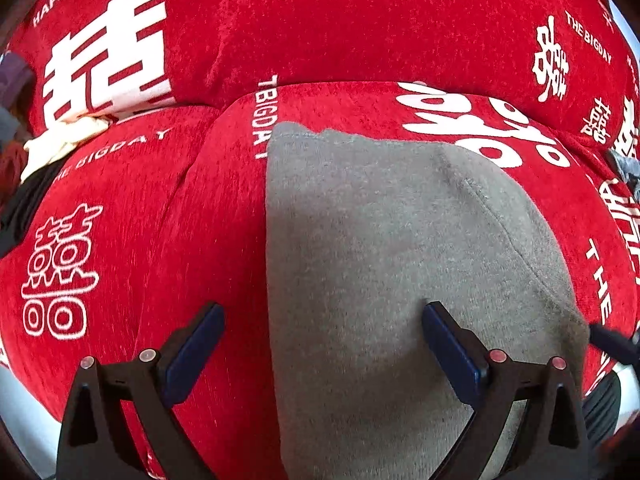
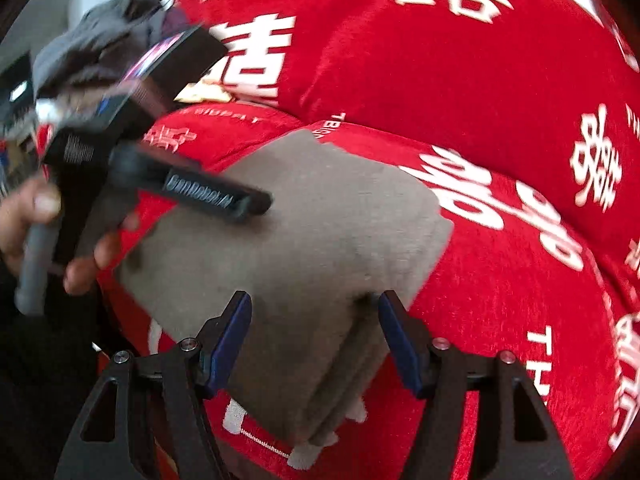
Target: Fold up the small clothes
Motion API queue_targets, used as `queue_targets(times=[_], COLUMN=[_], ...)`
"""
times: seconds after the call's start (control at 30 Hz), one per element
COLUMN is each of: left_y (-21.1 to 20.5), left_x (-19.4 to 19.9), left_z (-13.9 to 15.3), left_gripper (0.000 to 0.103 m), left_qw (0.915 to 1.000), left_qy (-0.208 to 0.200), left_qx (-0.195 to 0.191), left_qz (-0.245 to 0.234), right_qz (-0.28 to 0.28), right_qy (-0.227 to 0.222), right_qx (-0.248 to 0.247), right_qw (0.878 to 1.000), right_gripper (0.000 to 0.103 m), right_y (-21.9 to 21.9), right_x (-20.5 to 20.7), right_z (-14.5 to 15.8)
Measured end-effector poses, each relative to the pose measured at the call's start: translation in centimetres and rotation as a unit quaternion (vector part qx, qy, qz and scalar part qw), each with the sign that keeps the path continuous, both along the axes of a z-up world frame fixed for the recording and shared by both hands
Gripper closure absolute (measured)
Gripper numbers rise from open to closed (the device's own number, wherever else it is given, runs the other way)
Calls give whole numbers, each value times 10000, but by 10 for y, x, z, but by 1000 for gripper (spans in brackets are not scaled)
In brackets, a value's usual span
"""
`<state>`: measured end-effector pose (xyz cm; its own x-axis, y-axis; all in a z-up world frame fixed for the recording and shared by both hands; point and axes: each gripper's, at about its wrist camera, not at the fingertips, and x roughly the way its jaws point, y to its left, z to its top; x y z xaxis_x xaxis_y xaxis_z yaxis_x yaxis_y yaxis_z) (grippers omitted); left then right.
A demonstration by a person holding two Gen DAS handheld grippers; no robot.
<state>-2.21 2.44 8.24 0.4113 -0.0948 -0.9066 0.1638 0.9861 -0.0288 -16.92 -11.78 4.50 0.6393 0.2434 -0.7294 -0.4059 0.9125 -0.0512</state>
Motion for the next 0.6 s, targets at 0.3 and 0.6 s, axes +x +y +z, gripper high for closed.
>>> queue_targets(times=[0.3, 0.6], left_y=[13, 27], left_x=[-19, -35], left_z=[11, 4], left_gripper=[3, 3], left_qw=[9996, 9999], left_qy=[-217, -90], left_qx=[76, -86], left_qz=[180, 117], right_qz=[153, 365], right_qy=[-556, 336], right_qx=[-337, -522], right_qw=[9978, 9974], right_gripper=[29, 30], right_y=[21, 18], right_x=[-8, -8], right_z=[15, -34])
